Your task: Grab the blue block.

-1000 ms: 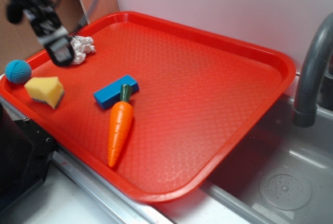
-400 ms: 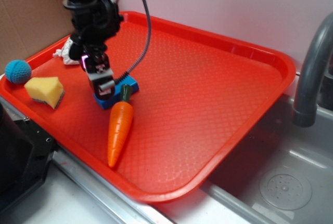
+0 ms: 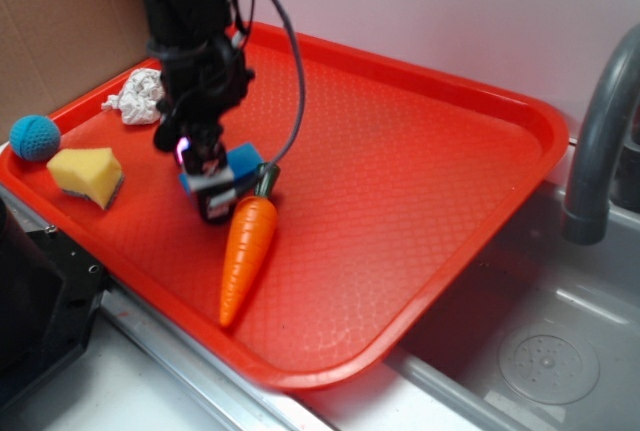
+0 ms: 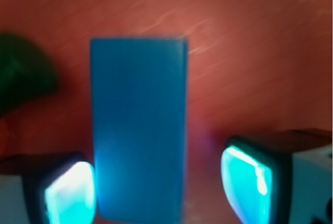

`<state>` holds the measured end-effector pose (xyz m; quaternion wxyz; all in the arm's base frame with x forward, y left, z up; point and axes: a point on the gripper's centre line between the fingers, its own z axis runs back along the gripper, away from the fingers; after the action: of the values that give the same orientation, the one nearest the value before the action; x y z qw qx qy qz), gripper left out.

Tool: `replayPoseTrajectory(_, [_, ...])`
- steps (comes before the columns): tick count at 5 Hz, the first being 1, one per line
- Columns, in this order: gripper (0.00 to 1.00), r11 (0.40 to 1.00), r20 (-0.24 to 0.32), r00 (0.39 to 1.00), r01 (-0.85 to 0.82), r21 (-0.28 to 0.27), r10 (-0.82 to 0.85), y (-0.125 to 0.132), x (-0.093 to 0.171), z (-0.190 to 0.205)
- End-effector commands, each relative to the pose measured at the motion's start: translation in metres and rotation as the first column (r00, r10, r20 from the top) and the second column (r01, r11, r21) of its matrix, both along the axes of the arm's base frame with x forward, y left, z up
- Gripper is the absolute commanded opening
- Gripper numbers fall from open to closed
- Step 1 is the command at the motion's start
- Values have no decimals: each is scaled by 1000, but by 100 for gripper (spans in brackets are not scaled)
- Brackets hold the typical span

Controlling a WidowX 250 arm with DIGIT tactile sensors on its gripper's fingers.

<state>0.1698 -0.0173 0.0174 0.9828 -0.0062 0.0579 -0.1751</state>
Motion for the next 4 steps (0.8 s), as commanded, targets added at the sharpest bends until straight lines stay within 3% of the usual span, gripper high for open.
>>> replayPoseTrajectory(1, [0, 999, 40, 999, -26, -36, 27, -1, 5, -3])
replayPoseTrajectory(3, [0, 997, -28, 997, -74, -17, 73, -1, -1, 5])
replayPoseTrajectory(4, [0, 968, 25, 969, -247, 42, 246, 15, 18, 54])
